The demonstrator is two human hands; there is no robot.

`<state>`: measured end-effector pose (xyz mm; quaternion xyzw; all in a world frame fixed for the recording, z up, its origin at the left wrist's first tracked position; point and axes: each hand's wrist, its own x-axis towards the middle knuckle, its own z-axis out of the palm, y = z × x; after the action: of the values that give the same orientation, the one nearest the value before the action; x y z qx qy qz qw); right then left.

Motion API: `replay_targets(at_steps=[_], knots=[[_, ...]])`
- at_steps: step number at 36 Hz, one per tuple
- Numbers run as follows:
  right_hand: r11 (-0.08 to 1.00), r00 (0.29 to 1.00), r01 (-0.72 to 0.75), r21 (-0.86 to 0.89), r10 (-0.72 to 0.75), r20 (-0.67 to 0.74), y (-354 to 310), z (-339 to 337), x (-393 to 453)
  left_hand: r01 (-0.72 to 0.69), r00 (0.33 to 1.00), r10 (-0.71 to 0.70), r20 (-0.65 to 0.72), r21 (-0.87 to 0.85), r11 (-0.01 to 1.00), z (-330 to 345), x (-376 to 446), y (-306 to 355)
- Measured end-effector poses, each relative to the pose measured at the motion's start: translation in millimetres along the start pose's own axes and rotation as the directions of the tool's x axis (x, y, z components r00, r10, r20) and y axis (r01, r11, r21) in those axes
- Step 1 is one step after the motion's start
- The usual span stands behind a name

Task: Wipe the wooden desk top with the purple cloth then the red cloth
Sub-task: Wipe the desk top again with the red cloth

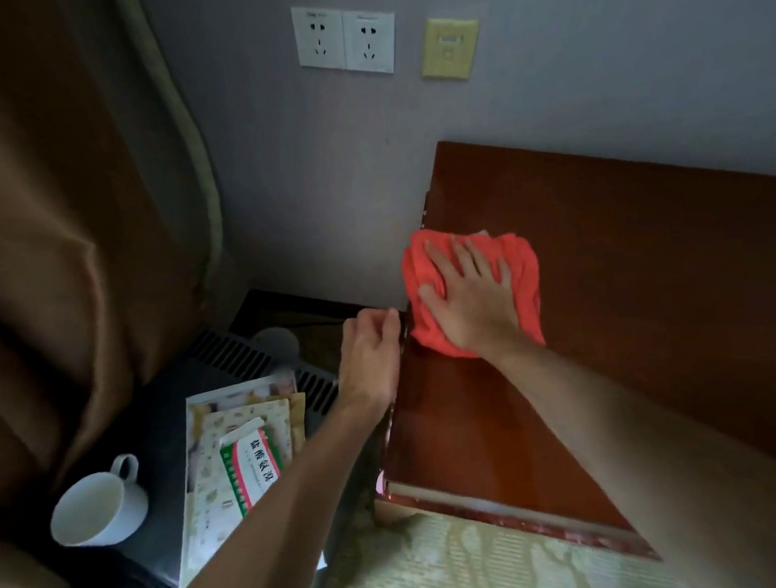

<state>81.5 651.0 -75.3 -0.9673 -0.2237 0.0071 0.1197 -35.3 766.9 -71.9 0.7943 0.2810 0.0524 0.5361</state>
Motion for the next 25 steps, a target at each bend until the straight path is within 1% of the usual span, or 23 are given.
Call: replay_targets(at_steps=[5, 10, 13, 16, 19, 22, 25], knots=[[0.999, 0.999, 0.044, -0.02, -0.044, -0.01, 27.6, -0.6, 91.1, -0.03, 0.999, 0.032, -0.044, 0.027, 0.999, 31.5, 49.5, 20.3], [0.998, 0.998, 0.058, -0.014, -0.058, -0.011, 51.9, -3.0, 172.0, -0.125, 0.989, 0.134, -0.064, 0.132, 0.983, 51.3, 93.3, 38.6], [0.997, 0.997, 0.073, -0.012, -0.073, -0.01, 67.8, -7.0, 213.5, -0.146, 0.984, 0.164, -0.073, 0.208, 0.967, 63.5, 107.9, 48.2], [0.988, 0.988, 0.151, -0.02, -0.15, 0.037, 86.3, -11.8, 249.9, -0.149, 0.981, 0.178, -0.073, 0.291, 0.945, 78.1, 109.4, 50.5], [0.968, 0.968, 0.245, -0.052, -0.241, 0.076, 100.8, -12.0, 274.8, -0.168, 0.972, 0.218, -0.088, 0.39, 0.906, 83.8, 107.3, 44.0], [0.951, 0.954, 0.296, -0.084, -0.291, 0.074, 106.3, -12.8, 280.0, -0.143, 0.976, 0.192, -0.103, 0.361, 0.921, 83.2, 108.4, 43.6], [0.953, 0.956, 0.293, -0.077, -0.29, 0.037, 106.3, -16.4, 280.5, -0.127, 0.981, 0.168, -0.097, 0.329, 0.936, 82.5, 108.4, 49.1]])
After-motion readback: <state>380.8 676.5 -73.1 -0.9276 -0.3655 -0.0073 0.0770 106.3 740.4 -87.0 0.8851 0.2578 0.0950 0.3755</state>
